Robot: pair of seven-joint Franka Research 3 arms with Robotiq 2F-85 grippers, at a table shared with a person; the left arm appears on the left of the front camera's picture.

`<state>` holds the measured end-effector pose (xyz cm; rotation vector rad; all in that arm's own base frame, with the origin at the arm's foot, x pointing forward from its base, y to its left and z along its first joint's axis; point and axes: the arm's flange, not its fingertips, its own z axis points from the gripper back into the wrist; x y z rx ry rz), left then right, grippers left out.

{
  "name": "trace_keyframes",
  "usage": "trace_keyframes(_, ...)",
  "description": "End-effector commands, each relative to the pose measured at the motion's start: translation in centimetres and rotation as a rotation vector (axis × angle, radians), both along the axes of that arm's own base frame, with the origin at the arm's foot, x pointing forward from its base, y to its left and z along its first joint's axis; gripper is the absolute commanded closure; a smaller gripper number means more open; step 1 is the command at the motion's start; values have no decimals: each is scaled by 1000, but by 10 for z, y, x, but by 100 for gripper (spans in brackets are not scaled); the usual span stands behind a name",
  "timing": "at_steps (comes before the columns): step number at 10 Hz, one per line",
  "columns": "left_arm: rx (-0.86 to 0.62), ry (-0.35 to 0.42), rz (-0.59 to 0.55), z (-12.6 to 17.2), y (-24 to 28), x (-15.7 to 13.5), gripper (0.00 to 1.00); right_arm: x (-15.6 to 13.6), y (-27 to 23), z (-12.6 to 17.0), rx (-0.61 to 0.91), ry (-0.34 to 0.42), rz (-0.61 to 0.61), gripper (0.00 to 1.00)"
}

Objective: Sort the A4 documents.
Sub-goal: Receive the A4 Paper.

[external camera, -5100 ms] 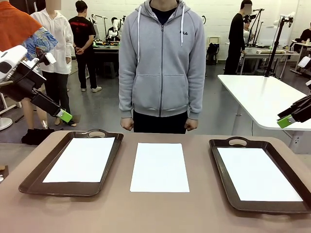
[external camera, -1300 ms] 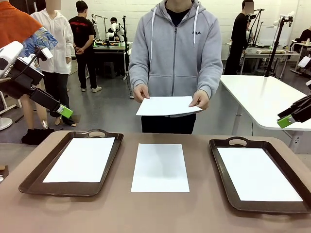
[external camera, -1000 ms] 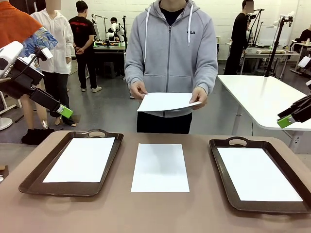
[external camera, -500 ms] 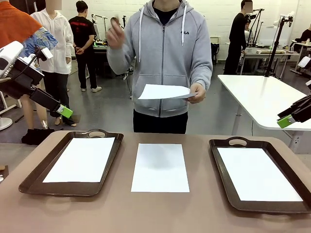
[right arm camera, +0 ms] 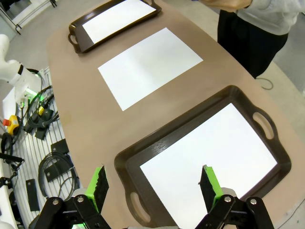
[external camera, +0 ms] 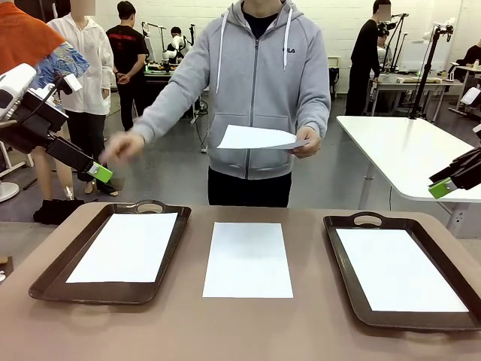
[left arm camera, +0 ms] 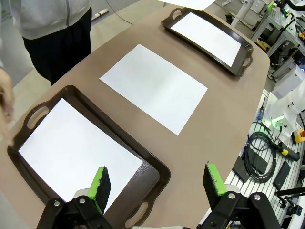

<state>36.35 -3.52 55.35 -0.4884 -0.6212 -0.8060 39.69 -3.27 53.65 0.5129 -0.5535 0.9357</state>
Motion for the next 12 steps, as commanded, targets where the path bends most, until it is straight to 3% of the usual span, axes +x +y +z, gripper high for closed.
trace_keyframes(1, -6, 3, -1, 0, 0, 0, 0, 0, 0, -1, 0, 3, 3, 0)
trace_keyframes(12, -6, 3, -1, 0, 0, 0, 0, 0, 0, -1, 0, 3, 3, 0)
